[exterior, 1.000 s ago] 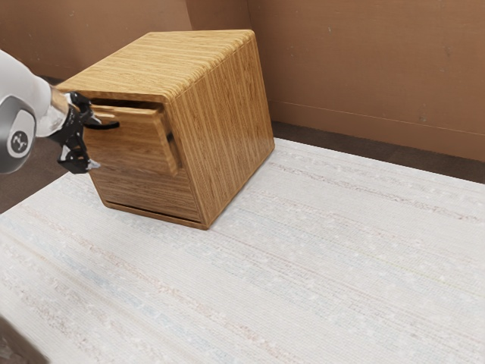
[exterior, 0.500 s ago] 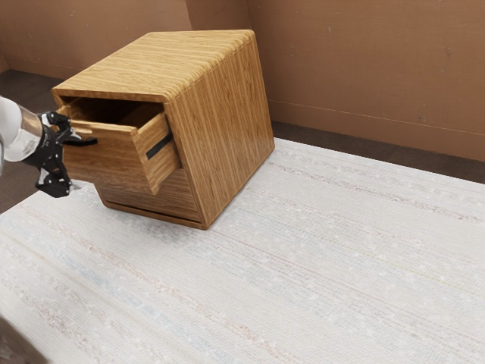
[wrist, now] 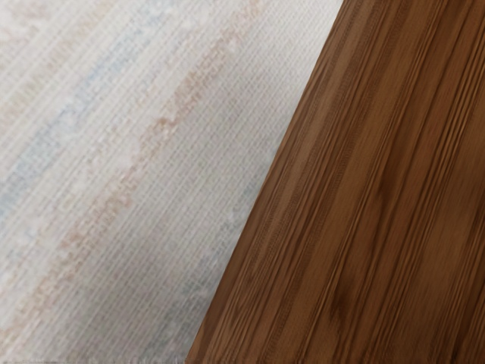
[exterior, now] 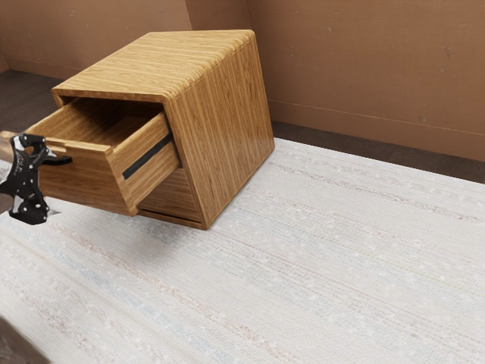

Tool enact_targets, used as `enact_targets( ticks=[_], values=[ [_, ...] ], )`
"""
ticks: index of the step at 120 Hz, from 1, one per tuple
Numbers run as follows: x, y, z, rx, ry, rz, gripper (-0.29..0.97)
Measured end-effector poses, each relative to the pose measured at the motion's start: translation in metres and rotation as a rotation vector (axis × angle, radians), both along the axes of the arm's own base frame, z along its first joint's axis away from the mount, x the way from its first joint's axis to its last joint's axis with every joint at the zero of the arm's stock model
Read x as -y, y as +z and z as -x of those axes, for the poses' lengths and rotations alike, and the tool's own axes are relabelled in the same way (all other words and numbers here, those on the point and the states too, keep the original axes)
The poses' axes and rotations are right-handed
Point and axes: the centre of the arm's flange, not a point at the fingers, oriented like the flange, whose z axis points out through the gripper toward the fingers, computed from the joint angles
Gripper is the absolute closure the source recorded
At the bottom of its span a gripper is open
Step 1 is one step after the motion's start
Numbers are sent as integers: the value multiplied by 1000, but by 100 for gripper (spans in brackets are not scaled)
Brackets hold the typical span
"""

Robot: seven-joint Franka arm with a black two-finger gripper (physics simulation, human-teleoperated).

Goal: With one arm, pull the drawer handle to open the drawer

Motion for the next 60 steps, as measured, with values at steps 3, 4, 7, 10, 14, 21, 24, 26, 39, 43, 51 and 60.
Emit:
enact_targets(
  ticks=[3,4,7,10,14,21,24,26,39,43,51,60],
  values=[
    [3,0,2,0,1,-2,1],
    [4,0,2,1,2,-2,1],
    [7,0,3,2,1,-2,1],
    [10,0,4,2,1,-3,1],
    [14,-1,6,3,0,-5,1],
    [19,-1,13,5,4,-13,1],
    [21,-1,17,7,7,-14,1],
    [21,-1,19,7,9,-15,1],
    [24,0,33,15,22,-28,1],
    [30,9,42,30,31,-46,1],
    [52,30,53,46,25,-85,1],
    [96,76,43,51,-46,-92,1]
  ],
)
